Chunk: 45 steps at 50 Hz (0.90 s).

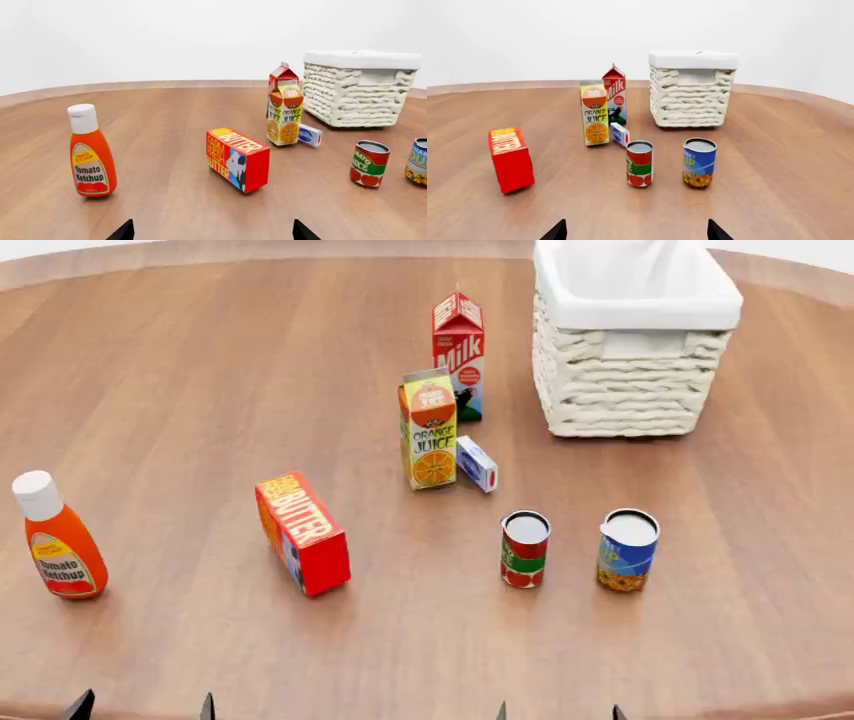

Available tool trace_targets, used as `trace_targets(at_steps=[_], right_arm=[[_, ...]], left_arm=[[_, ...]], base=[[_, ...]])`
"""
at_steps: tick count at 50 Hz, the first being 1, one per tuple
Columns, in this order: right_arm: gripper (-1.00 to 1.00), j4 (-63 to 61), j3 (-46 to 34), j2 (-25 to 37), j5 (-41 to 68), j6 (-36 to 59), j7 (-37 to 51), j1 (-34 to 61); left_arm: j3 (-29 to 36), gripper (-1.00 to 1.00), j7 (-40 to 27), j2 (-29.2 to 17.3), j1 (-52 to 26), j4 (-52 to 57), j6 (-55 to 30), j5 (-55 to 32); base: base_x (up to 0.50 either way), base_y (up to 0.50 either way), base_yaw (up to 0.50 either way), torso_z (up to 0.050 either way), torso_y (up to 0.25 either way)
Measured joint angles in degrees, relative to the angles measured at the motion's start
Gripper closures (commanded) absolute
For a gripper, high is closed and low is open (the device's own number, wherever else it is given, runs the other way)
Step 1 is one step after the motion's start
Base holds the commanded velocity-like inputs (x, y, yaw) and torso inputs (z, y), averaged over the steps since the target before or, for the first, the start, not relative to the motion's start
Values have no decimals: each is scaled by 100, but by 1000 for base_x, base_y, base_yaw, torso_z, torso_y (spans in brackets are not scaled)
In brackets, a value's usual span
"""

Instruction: Pick up the tomato sauce, and put it in the basket.

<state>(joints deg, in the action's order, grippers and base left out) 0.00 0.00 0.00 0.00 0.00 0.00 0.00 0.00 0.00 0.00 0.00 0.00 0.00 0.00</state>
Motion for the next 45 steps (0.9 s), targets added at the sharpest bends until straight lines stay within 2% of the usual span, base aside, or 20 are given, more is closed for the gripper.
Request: trace_targets(at_steps=[22,26,45], right_arm=[[-100,65,-202,229,212,52,452,26],[-100,-72,-195,274,289,92,574,-2],[-100,-3667,181,825,518,1979,1201,-179]], left_arm=[[316,-100,-206,-248,-31,-56,-235,-242],[385,-100,-274,-302,4,198,-410,-268],[195,-100,-521,-628,148,3035,-1969,-822]], base=[[0,0,0,0,0],[0,0,0,0,0],[0,0,0,0,0]])
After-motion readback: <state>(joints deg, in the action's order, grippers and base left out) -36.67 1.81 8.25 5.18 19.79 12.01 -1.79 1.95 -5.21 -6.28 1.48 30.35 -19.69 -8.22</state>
